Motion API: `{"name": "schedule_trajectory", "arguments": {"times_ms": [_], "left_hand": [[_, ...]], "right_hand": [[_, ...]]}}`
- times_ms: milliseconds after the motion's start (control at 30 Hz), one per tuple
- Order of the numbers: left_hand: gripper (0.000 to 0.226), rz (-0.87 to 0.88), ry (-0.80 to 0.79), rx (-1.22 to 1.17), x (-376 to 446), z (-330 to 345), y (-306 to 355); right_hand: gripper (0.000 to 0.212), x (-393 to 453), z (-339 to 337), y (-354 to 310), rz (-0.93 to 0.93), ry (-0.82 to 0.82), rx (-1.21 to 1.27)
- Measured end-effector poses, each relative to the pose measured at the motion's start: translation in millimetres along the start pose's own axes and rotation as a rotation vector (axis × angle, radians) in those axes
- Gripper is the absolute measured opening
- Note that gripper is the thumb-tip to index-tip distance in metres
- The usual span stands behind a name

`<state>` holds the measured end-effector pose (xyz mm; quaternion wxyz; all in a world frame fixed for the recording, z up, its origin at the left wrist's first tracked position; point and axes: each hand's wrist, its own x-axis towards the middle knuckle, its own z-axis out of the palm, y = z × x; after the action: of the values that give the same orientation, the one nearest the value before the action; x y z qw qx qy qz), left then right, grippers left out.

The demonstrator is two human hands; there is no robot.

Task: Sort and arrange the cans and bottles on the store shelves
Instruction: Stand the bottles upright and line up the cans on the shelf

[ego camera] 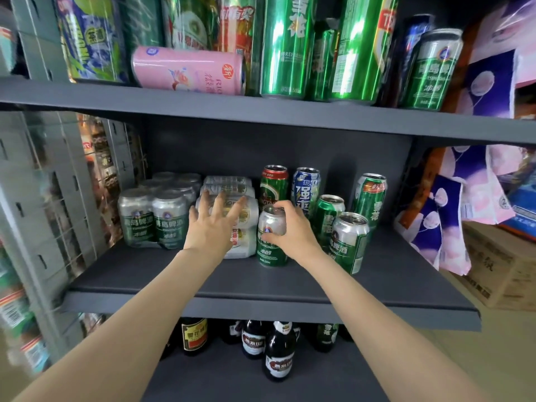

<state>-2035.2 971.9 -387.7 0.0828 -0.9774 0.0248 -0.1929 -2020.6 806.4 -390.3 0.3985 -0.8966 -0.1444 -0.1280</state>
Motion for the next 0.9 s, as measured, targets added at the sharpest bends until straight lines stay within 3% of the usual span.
{"name": "schedule_trajectory", "arguments": {"times_ms": [233, 467, 600, 733, 900], "left_hand": [[0.092, -0.003, -0.044, -0.015, -3, -5, 0], [0.068, -0.007, 0.003, -0.003, -1, -17, 2], [0.064, 0.006, 0.028, 0.031, 2, -21, 5], [0.062, -0.023, 0.052, 0.118, 4, -10, 9], [0.07, -0.016, 0.176, 0.098, 9, -4, 6]], "right_hand": [[0.059, -3, -25, 5, 0.005, -0.081, -0.032], [0.051, 2, -55, 3, -0.032, -0.118, -0.303], [0.066, 43, -76, 4, 0.026, 0.063, -0.208], [0.096, 95, -71, 23, 0.133, -0.015, -0.273], [0.095, 117, -62, 30, 0.142, 0.004, -0.29]]}}
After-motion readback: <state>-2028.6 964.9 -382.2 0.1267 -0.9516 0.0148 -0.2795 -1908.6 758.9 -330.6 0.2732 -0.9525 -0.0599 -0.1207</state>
